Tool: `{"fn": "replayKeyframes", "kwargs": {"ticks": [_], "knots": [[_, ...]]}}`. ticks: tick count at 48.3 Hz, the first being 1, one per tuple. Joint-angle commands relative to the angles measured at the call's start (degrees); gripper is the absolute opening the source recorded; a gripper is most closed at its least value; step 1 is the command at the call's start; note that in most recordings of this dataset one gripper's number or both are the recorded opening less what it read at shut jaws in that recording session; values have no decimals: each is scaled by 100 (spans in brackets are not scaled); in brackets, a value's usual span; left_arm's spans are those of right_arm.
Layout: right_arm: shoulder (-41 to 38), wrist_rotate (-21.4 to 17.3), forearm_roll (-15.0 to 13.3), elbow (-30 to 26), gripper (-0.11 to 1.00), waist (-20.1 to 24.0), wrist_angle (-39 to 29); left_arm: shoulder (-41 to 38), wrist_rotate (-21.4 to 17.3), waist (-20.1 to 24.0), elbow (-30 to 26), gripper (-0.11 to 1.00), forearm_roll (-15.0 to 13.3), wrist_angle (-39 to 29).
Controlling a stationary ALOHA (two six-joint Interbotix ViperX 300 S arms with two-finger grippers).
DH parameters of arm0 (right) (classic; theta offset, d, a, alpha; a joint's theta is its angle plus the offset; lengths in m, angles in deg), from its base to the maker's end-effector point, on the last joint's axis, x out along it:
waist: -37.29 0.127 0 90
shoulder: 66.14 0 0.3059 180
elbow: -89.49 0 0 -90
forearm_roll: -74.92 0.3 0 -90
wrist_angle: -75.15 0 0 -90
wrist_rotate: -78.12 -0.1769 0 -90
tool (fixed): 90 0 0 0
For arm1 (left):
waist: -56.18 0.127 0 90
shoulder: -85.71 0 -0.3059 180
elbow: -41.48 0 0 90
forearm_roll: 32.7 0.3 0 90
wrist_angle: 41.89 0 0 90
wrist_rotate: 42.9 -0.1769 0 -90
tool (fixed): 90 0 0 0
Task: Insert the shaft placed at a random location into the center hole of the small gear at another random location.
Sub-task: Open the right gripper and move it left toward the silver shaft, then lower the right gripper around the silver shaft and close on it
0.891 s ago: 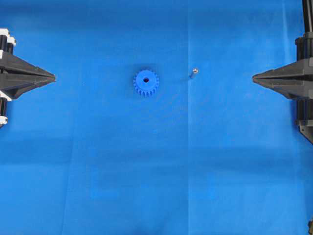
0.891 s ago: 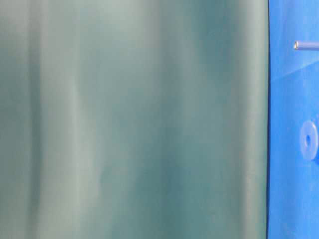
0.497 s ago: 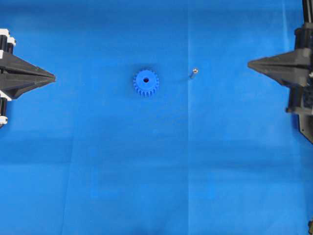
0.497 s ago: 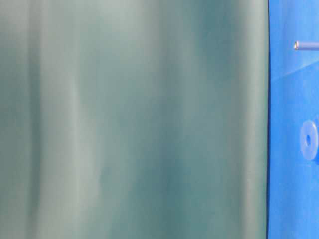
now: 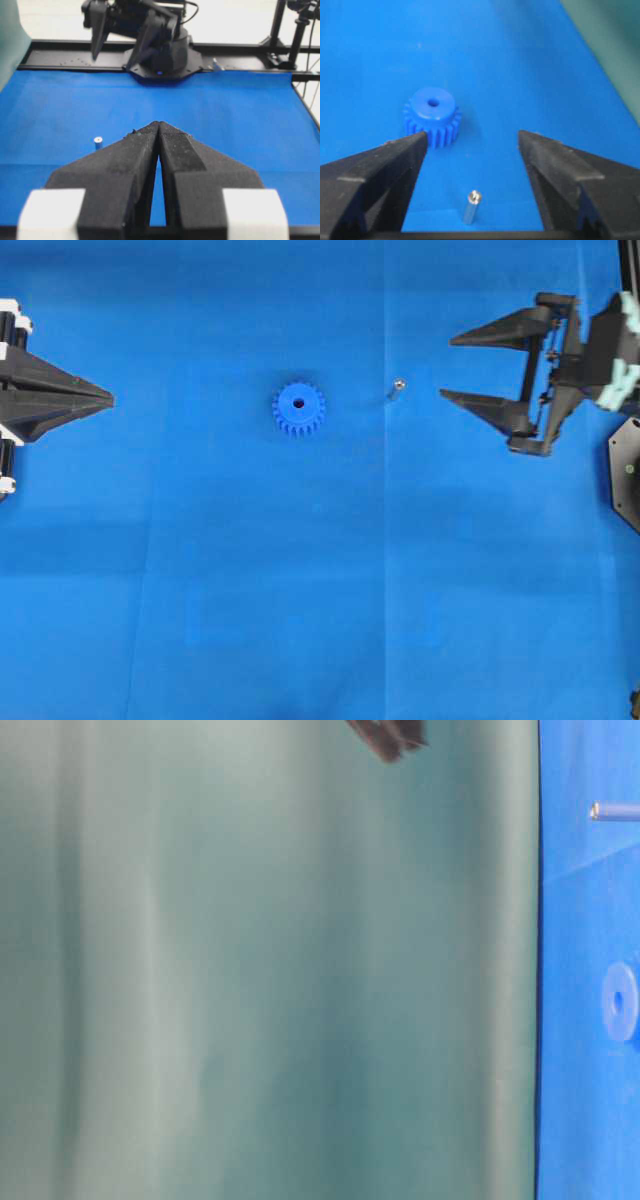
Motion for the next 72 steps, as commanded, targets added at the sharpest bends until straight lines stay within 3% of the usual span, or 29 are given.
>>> {"fn": "replayKeyframes", "kwargs": {"ticks": [1,7,26,46,54,67,72], "knots": [[-431,-9,62,-149,72,-18,360,-9,9,0,-44,0,9,18],[-1107,-9,211,-211,66,-35,835,-9,0,0,-35,0,9,18],[-2707,-18,615,-501,66,-35,1503,-9,0,0,-18,0,18,-9],[-3146,-167,650,-527,61,70,1705,-9,9,132,9,0,9,-132],[-3155,-167,650,-527,48,149,1696,-9,9,185,35,0,9,-141],[-3155,-167,650,-536,12,176,1767,-9,18,193,53,0,9,-149],[-3155,-167,650,-545,4,176,1775,-9,18,185,53,0,9,-149]]}}
